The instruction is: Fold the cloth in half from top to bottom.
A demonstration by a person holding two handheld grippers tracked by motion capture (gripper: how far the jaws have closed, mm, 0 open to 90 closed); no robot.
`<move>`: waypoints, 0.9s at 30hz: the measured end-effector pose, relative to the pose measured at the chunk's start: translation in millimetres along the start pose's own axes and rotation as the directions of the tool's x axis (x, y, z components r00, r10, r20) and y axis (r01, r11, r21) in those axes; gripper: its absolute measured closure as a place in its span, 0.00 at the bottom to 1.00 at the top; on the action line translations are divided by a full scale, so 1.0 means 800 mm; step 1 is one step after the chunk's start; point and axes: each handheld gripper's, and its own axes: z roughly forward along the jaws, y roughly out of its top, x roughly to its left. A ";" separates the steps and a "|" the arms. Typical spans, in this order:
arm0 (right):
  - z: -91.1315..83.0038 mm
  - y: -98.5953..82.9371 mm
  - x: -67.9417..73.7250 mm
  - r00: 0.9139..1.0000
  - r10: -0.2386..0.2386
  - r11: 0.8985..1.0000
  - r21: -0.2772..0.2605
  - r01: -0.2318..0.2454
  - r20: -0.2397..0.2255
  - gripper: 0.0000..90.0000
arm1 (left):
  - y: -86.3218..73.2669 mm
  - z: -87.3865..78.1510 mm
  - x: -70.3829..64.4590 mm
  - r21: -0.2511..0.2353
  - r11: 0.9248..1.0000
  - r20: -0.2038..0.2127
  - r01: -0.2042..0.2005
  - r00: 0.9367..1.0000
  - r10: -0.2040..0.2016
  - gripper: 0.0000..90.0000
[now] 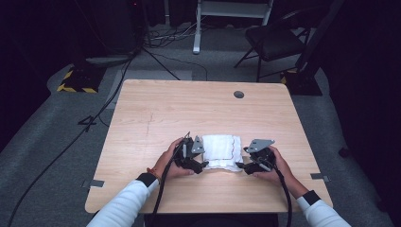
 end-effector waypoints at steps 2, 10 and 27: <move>-0.004 0.000 -0.001 1.000 -0.004 1.000 -0.004 0.004 0.008 0.34 | -0.001 -0.005 -0.001 0.007 1.000 -0.008 -0.010 1.000 0.010 0.22; -0.022 0.000 0.003 0.997 -0.073 0.997 0.027 0.072 0.033 0.34 | -0.009 -0.029 -0.004 0.021 0.999 -0.041 -0.039 0.998 0.039 0.23; -0.054 -0.046 -0.017 0.994 0.000 0.999 0.045 -0.005 0.106 0.34 | -0.071 -0.063 0.007 0.068 0.997 -0.153 0.021 0.988 -0.011 0.23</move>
